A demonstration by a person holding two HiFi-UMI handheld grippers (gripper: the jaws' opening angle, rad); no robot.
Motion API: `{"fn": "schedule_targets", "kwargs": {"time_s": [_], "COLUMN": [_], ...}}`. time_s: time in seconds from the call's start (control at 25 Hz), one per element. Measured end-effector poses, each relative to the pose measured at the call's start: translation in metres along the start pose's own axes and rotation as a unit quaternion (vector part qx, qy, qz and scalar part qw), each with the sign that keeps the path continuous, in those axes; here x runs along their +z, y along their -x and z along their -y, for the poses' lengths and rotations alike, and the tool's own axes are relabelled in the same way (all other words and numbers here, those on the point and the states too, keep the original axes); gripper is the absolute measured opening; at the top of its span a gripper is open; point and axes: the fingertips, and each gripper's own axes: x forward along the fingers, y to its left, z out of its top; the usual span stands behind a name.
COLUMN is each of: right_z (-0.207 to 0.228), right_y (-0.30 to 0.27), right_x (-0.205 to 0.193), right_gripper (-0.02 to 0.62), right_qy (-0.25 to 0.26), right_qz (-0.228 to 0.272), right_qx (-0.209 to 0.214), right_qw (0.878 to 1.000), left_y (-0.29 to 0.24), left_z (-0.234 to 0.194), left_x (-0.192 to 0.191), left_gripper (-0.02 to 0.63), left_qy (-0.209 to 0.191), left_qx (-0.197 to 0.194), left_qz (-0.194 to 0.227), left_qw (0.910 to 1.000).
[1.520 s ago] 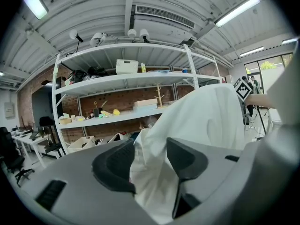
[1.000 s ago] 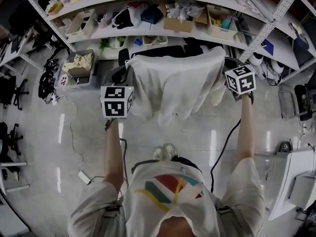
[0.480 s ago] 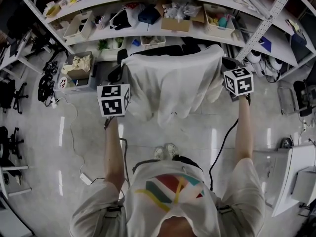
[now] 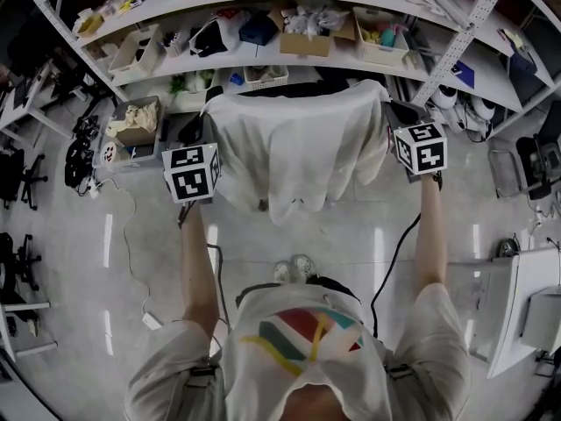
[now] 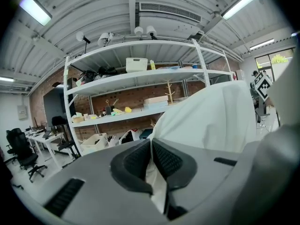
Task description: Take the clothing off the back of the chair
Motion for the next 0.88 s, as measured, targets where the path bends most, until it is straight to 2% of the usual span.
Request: {"fn": "schedule_targets", "kwargs": {"time_s": [0.2,0.4,0.48,0.64,0.72,0.88], "right_z": [-0.009,-0.031,-0.042,-0.055,-0.056,-0.047], "right_y": [0.007,0.005,0.001,-0.012,-0.019,-0.022], "right_x": [0.004,0.006,0.009,0.019,0.023,0.027], "right_gripper": [0.006,0.011,0.148,0.153,0.155,0.238], "right_qy": [0.026,0.066,0.072,0.097,0.091,0.071], "right_qz": [-0.005,0.001,-0.001,-0.007,-0.006,-0.011], "right_qx": [-0.023,-0.009,0.018,0.039,0.041,0.024], "right_qw": [0.999,0.998,0.997,0.994,0.995,0.997], "left_y": [-0.003,-0.004,-0.006,-0.009,-0.011,-0.013], "left_z": [-0.013,-0.022,-0.025,-0.033,-0.036,-0.04], "left_x": [0.001,-0.002,-0.002,-0.002,-0.003,-0.003], "left_gripper": [0.018,0.018,0.018,0.018,0.018,0.018], "left_qy": [-0.006,-0.008,-0.01,-0.01,-0.009,-0.006], "left_qx": [0.017,0.023,0.024,0.029,0.03,0.032], "left_qz": [-0.002,-0.004,-0.006,-0.009,-0.011,-0.012], "left_qw": [0.9998,0.9997,0.9996,0.9995,0.9995,0.9994]}}
